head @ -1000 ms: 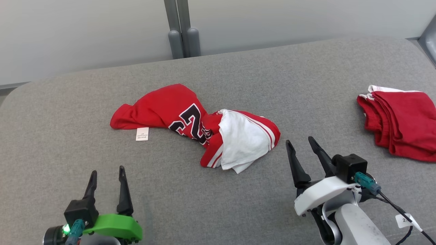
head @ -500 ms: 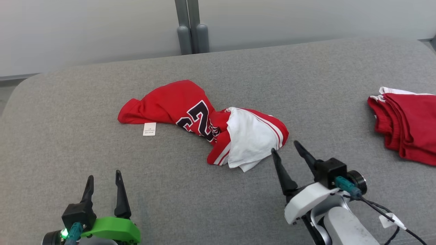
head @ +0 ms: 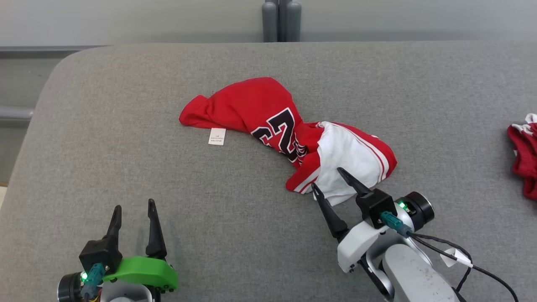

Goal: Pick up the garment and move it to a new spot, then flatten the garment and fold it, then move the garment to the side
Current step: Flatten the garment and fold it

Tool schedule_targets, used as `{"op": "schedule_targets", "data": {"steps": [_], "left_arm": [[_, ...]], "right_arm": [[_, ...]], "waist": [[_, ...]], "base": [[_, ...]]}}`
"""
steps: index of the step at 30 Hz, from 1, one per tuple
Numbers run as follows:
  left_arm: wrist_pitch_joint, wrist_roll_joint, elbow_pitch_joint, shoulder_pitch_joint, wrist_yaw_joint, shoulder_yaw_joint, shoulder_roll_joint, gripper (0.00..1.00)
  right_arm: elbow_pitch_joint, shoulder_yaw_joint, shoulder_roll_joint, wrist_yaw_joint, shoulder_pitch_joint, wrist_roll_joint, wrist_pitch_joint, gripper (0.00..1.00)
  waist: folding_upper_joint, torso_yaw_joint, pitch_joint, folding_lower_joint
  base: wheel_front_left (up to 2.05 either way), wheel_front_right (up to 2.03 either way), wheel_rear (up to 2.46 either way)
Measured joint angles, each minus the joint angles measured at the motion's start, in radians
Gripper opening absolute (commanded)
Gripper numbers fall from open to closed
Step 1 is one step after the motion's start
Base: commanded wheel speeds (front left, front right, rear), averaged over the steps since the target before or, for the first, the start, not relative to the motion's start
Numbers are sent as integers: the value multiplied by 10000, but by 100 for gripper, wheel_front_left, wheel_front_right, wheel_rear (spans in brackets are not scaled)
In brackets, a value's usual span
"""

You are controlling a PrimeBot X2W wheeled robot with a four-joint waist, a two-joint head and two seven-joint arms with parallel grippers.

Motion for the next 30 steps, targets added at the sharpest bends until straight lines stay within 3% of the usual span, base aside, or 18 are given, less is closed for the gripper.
{"op": "schedule_targets", "data": {"steps": [6,7,8,9,10,20,25,30], "left_arm": [[0,-121,-10,-116,38,-117,-2,100],[0,-123,-12,-144,42,-130,-2,100],[0,-136,-19,-200,44,-142,-2,100],[0,-148,-29,-238,44,-142,-2,100],[0,-161,-35,-249,48,-127,-2,100],[0,-207,-6,-161,-8,-96,-2,100],[0,-384,52,-5,-8,-199,-4,100],[0,-468,86,28,0,-353,-2,100]], "right_arm": [[209,-322,-2,0,-205,-512,0,100],[207,-359,-6,0,-222,-518,0,85],[207,-387,-10,0,-251,-518,0,36],[194,-437,-4,0,-266,-502,0,12],[178,-491,-4,0,-267,-474,0,0],[-767,-1728,6,0,-28,90,0,0],[-1396,-2857,-12,0,-172,-274,0,0],[-1810,-3053,-384,0,-1065,-662,0,0]], "waist": [[0,235,361,0],[0,249,399,0],[0,259,441,0],[0,259,471,0],[0,241,485,0],[0,-124,156,0],[0,-403,-119,0],[0,-670,-374,0]], "base": [[0,0,0],[0,0,0],[0,0,0],[0,0,0],[0,0,0],[0,0,0],[0,0,0],[0,0,0]]}}
